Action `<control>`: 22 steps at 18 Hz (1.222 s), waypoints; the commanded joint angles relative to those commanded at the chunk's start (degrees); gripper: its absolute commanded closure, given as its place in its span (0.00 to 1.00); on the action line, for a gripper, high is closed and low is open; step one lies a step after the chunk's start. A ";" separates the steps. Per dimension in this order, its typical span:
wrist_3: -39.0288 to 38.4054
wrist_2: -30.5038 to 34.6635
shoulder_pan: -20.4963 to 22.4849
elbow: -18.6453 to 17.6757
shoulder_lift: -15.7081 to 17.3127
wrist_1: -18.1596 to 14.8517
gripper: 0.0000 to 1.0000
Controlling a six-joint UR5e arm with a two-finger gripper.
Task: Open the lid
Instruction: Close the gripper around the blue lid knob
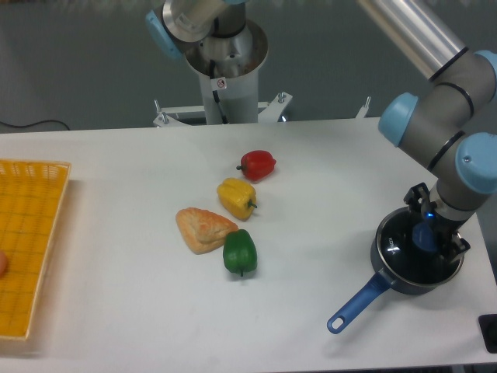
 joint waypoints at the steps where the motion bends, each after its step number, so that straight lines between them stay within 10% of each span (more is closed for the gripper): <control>1: 0.00 0.00 0.00 0.09 0.00 0.00 0.23; 22: -0.79 0.35 0.00 -1.40 1.93 0.26 0.40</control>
